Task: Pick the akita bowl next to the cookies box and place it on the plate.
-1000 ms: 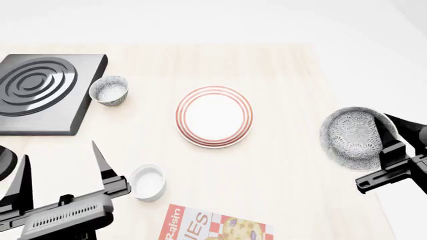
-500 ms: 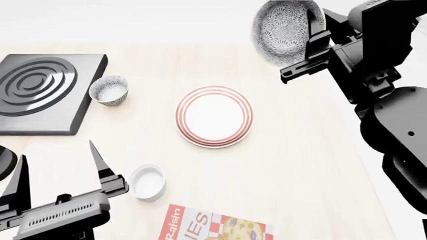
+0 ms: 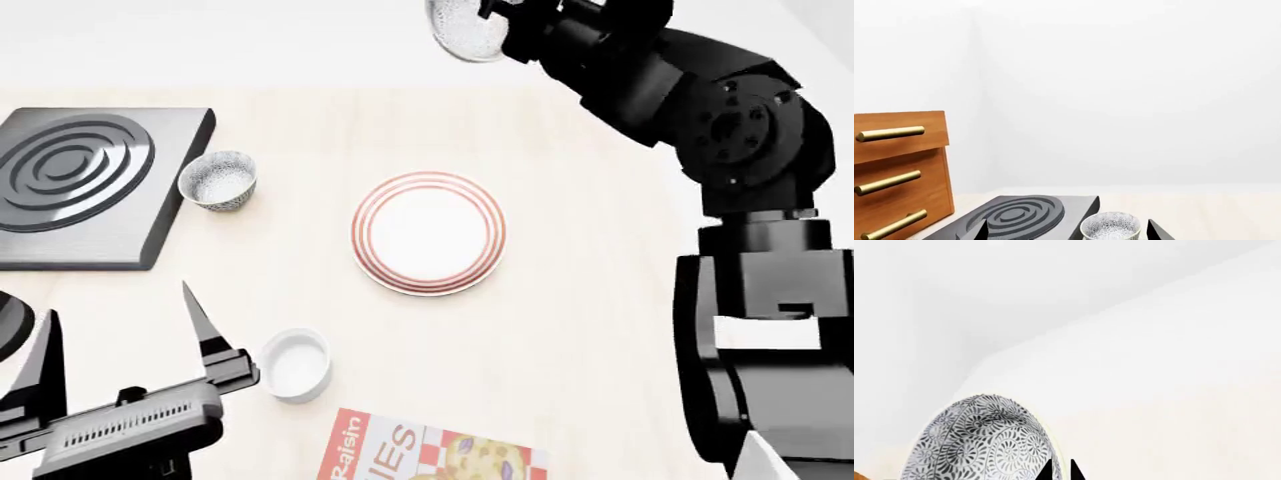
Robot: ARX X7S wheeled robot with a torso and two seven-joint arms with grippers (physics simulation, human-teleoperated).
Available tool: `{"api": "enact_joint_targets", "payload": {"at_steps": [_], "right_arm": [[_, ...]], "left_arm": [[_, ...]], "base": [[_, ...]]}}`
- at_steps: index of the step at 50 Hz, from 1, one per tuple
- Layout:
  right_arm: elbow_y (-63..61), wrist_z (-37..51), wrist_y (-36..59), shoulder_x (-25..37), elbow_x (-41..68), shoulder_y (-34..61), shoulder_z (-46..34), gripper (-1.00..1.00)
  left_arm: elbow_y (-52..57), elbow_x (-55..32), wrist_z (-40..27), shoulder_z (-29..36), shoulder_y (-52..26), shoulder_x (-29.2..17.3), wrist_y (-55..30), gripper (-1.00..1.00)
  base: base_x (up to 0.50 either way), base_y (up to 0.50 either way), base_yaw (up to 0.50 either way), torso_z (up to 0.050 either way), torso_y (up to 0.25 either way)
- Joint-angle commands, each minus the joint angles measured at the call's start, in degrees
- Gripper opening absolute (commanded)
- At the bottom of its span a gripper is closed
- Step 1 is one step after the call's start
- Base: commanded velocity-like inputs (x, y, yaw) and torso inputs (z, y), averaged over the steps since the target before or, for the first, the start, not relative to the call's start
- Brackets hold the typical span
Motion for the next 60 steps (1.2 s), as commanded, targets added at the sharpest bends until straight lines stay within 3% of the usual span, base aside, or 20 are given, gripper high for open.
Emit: {"api": "enact_joint_targets", "payload": {"at_steps": [1,8,25,60], "right_arm": [[19.12,0.63,-2.53,-6.04,4.23,3.94,9.61,-1.0],[27.05,-1.78,-3.68,-6.97,3.43,1.57,8.56,-1.0],[14.17,-1.47,-1.94,-8.48,8.82,-8.79,-2.57,-1.0],[20.37,-5.99,-10.5,-7.56,7.32,-9.08,-11.35,-1.0]], "left_arm": [[-0.56,0.49,1.32,-1.04,0.08,0.93,0.98,1.0],[-1.63,0.72,1.31,-0.52,-0.18,1.04,1.52,1.0],[-1.76,0.33,1.11,-0.48,-0.05,0.75,2.16,1.0],[-1.12,0.16,0.69,-0.11,0.06,0.34,1.5,1.0]], "base": [[0.0,0.0,0.0,0.0,0.0],[0.0,0.0,0.0,0.0,0.0],[0.0,0.0,0.0,0.0,0.0],[0.0,0.0,0.0,0.0,0.0]]}}
